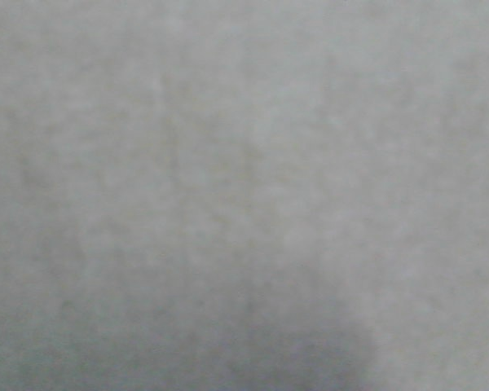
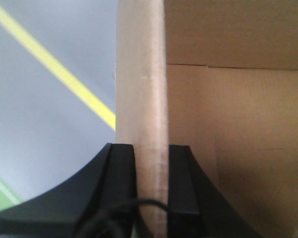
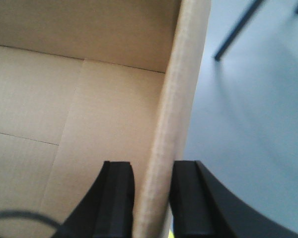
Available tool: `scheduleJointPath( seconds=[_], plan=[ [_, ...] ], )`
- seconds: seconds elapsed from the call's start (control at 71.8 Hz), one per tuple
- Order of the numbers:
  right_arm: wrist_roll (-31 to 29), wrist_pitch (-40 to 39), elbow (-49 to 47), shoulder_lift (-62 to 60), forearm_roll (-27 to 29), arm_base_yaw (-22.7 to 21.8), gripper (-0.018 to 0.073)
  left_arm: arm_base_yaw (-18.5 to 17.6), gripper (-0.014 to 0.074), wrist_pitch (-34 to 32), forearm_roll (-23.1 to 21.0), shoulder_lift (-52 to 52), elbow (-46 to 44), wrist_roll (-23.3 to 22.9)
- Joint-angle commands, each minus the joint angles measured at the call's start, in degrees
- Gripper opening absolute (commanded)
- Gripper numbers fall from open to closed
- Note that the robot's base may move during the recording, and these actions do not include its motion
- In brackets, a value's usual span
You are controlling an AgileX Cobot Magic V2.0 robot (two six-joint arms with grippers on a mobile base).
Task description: Grab box from left shelf to table start
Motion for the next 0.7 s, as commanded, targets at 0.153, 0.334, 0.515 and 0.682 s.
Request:
scheduleJointPath(
  seconds=[0.153,0.334,0.515,0.682],
  plan=[
    [-1.5,-5.2,-1.8,0.0,-0.4,0.1,0.0067,-0.4,-0.0104,-6.4,-9.2,-0.3,-2.3,-1.1],
    [-1.5,-5.2,-1.8,0.0,-0.4,0.1,0.0067,-0.4,-0.0104,-6.4,-9.2,-0.3,-2.3,-1.1],
    [-1.5,-5.2,-1.8,0.0,-0.4,0.1,0.0067,-0.4,-0.0104,-6.4,-9.2,-0.3,-2.3,-1.1],
    [-1.5,-5.2,-1.8,0.0,-0.4,0.1,0.0067,-0.4,-0.0104,-6.4,-9.2,-0.3,-2.3,-1.1]
  ],
)
